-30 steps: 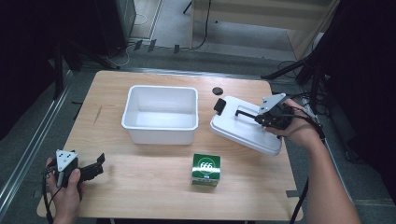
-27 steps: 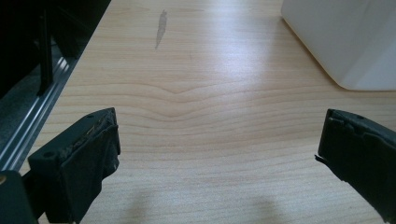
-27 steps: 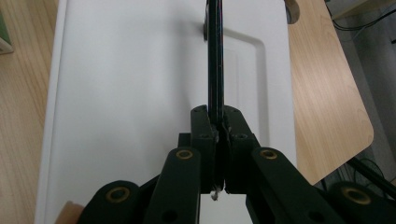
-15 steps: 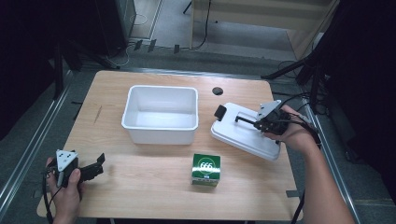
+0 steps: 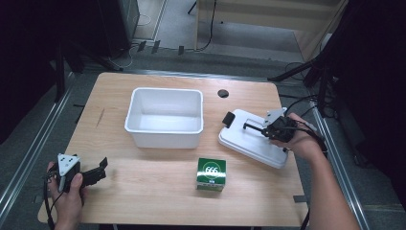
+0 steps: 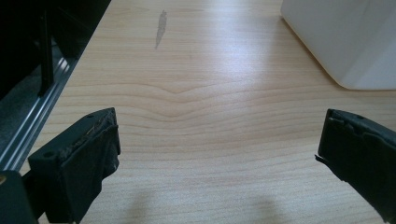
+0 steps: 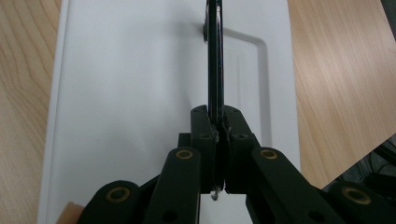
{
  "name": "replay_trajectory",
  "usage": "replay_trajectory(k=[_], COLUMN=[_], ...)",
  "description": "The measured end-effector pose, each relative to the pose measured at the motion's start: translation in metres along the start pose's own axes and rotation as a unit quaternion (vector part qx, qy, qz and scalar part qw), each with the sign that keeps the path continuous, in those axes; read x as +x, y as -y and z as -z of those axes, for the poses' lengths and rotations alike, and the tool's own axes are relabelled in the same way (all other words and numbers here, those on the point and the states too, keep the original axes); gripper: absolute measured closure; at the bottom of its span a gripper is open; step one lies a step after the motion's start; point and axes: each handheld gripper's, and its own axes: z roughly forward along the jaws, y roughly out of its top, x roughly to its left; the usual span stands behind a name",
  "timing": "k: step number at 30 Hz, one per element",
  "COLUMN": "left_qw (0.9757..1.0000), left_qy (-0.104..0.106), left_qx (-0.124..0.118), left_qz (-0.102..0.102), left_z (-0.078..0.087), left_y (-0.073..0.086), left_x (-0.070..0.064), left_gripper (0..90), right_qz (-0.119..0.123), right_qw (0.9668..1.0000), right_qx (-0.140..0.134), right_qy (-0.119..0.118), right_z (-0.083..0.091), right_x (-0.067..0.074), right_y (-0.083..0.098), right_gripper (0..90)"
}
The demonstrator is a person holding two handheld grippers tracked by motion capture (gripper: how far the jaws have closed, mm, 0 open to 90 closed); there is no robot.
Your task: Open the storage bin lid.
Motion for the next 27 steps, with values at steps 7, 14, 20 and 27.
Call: replay_trajectory(k=[7, 14, 20, 27], left_qw=[1.0000, 1.0000, 1.0000, 1.0000], left_qy=[0.000, 0.000, 0.000, -0.001], left_qx=[0.001, 0.001, 0.002, 0.002], left_qz=[0.000, 0.000, 0.000, 0.000], left_z=[0.000, 0.000, 0.000, 0.000], left_y=[0.000, 0.000, 0.000, 0.000], left_x=[0.000, 0.000, 0.000, 0.000], left_gripper=[0.0, 0.0, 0.0, 0.0], right_qz=[0.001, -0.009, -0.011, -0.030], right_qw=[1.0000, 0.9999, 0.9997, 0.9992], right_qx=[0.007, 0.003, 0.000, -0.013], right_qy=[-0.003, -0.012, -0.021, -0.024], right_z=[-0.007, -0.014, -0.018, -0.011], right_x=[0.003, 0.006, 0.010, 0.011], right_y=[0.003, 0.005, 0.007, 0.006], right_gripper=[85.7, 85.5, 75.9, 54.7])
